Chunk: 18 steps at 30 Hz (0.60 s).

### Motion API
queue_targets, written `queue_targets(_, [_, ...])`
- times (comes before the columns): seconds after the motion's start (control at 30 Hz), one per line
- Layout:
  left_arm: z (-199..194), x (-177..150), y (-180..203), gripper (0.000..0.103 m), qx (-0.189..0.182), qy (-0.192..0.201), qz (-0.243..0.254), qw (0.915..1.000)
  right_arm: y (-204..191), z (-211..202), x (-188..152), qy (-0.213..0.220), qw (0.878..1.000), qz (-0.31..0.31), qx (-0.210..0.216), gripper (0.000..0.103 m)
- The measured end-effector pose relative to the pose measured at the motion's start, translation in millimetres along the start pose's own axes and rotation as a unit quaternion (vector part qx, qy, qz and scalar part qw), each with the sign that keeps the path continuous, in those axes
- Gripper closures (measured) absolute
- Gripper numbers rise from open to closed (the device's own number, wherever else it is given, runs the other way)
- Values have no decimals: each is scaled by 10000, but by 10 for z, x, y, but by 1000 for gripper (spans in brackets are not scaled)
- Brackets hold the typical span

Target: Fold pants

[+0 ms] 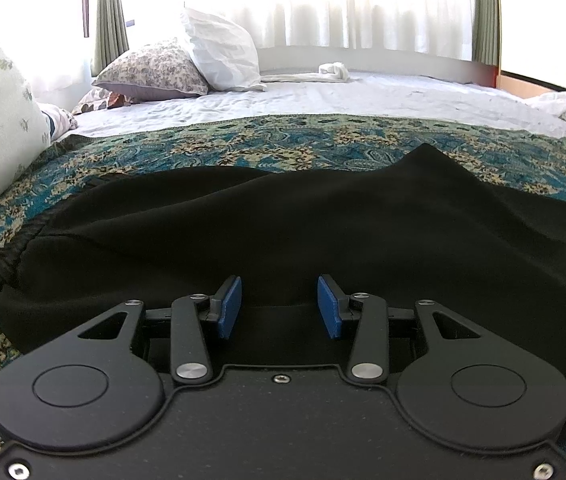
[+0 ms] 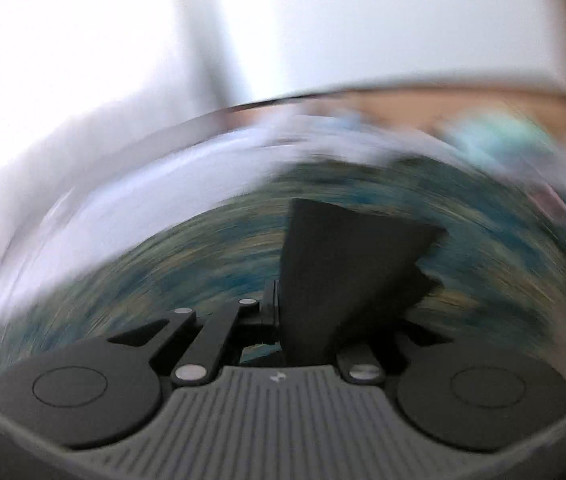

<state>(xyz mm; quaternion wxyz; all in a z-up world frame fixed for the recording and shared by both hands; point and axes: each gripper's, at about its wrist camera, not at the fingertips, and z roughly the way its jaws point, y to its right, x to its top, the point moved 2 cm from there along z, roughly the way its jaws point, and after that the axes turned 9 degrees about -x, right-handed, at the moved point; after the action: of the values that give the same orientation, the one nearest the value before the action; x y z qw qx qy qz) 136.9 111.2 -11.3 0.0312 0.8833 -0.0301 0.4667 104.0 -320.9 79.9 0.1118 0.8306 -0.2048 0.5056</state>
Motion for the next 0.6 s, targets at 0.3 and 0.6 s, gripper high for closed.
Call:
queue_targets(0.3, [-17, -25, -70, 60, -215, 109, -285, 9993, -1992, -642, -1312, -570, 9530, -2400, 1758, 93])
queue_targets(0.6, [-25, -34, -48, 58, -241, 148, -313, 9991, -2386, -698, -1304, -523, 9590, -2343, 1506, 94])
